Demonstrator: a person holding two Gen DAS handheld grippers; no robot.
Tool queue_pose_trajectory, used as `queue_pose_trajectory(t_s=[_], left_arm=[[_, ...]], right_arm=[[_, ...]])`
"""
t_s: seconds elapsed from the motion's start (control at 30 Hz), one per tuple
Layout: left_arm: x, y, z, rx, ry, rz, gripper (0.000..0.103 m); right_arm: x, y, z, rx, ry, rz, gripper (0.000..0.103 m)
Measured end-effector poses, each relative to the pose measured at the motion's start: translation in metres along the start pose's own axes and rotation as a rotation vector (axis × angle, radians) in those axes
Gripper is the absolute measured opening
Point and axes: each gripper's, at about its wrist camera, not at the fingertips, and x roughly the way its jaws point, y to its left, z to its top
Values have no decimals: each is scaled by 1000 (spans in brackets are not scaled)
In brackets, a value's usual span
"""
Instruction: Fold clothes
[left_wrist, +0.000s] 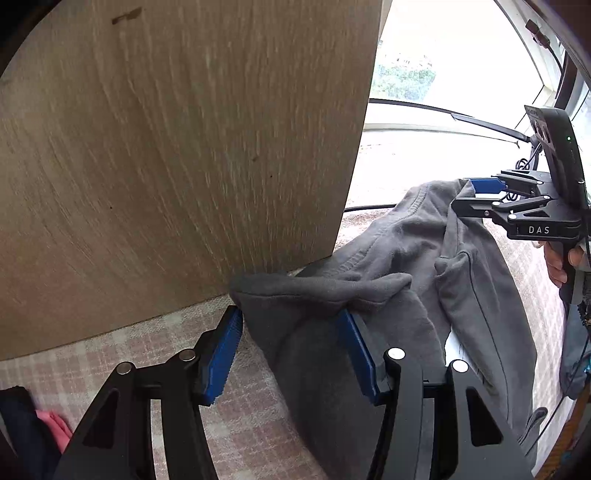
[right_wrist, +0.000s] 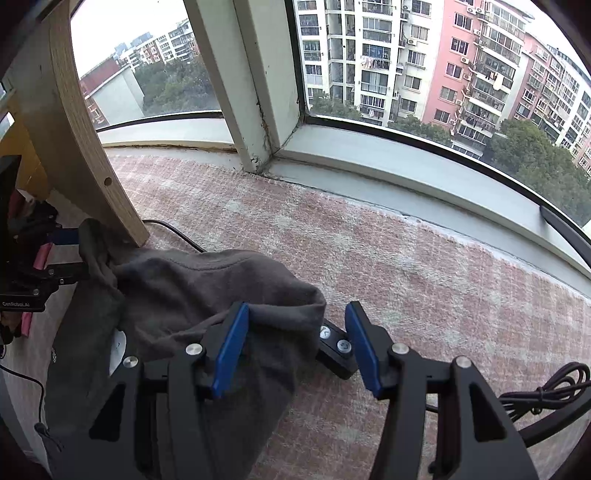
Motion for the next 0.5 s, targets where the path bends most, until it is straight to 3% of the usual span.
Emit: queue_pose_trajectory(t_s=[0.5], left_arm=[[-2, -18, -9, 20, 7, 2, 53]], right_arm=[[5, -5, 2, 2, 13, 68, 53]])
